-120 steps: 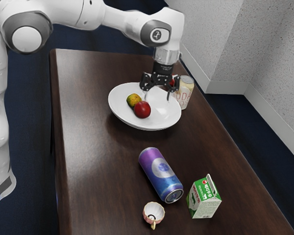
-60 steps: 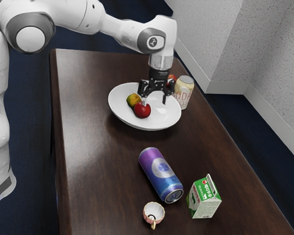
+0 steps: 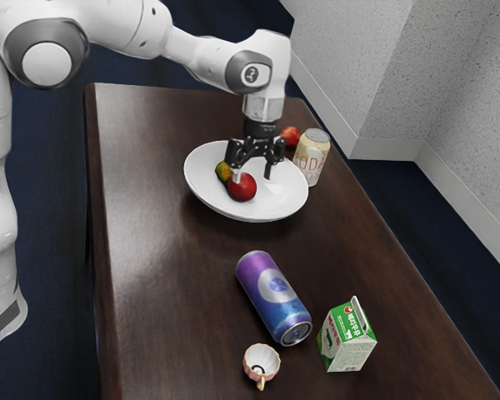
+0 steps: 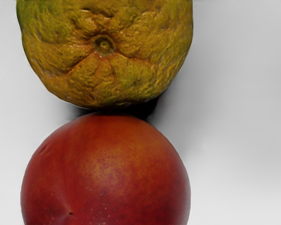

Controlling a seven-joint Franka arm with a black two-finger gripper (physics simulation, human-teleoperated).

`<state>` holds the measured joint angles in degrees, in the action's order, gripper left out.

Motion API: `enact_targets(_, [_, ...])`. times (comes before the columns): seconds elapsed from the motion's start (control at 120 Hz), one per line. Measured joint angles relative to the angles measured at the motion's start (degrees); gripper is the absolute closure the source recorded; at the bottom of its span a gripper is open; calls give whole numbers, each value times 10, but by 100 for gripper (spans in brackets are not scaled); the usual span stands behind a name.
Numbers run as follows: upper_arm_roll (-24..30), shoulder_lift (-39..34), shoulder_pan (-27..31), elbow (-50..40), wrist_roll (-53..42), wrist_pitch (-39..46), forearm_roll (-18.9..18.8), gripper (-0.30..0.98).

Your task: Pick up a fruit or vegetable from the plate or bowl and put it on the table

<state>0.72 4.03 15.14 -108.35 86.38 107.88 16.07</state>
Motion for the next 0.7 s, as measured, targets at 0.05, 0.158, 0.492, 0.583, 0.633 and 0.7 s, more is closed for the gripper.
enact_targets(0.05, [0,-1,1,-3,2,0,0,0])
enact_targets(0.158, [0,-1,6,-9,6,-1,1,0])
enact_targets(0.492, [0,5,7,-11,14,1,2,0])
enact_targets(0.583, [0,7,7,-12,15,1,2,0])
enact_targets(0.633, [0,8,8,-15,16,2,3,0])
enact_targets(0.7, [0,8,9,-19,17,5,3,0])
